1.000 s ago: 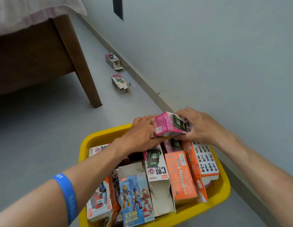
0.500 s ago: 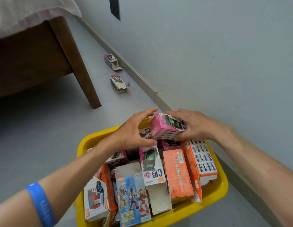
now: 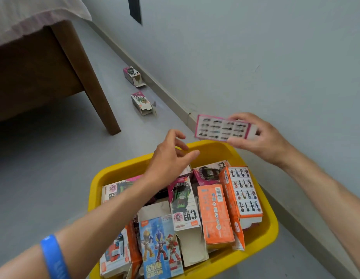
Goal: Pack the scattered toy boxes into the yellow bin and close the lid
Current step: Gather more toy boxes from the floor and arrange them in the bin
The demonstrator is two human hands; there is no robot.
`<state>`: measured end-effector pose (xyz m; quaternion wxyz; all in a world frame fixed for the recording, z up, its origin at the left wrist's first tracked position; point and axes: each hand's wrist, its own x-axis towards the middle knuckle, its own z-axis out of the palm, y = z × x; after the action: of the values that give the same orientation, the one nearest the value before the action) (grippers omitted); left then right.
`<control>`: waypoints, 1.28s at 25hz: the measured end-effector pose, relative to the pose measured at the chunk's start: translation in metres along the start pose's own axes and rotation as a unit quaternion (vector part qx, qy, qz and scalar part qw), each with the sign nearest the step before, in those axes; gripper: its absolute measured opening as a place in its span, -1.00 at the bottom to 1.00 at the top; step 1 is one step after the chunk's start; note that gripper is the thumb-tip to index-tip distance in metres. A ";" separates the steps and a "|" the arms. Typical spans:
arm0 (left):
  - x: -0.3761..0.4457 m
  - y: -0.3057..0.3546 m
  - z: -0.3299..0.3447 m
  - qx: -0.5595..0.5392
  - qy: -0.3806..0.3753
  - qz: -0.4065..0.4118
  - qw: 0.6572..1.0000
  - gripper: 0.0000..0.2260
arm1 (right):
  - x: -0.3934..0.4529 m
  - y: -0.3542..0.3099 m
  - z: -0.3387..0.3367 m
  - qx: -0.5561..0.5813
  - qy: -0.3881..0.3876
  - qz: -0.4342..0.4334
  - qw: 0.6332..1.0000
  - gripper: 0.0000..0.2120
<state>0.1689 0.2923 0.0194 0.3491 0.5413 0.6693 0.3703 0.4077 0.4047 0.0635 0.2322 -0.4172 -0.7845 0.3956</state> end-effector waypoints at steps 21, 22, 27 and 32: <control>-0.017 -0.006 0.024 0.362 -0.267 0.140 0.882 -0.66 | -0.018 -0.046 0.035 -0.433 -0.012 0.060 0.900 -0.73; -0.018 -0.006 0.026 0.348 -0.253 0.141 0.892 -0.68 | -0.028 -0.048 0.041 -0.450 0.015 0.083 0.889 -0.72; -0.021 -0.006 0.030 0.296 -0.167 0.158 0.927 -0.75 | -0.048 -0.051 0.073 -0.507 -0.013 0.061 0.860 -0.60; -0.019 -0.006 0.027 0.280 -0.153 0.184 0.930 -0.81 | -0.034 -0.057 0.016 -0.193 -0.317 0.065 0.926 -0.08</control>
<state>0.1931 0.2756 0.0027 0.2071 0.7806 0.5733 0.1383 0.3880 0.3500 0.0997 -0.1400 -0.3567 -0.8497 0.3621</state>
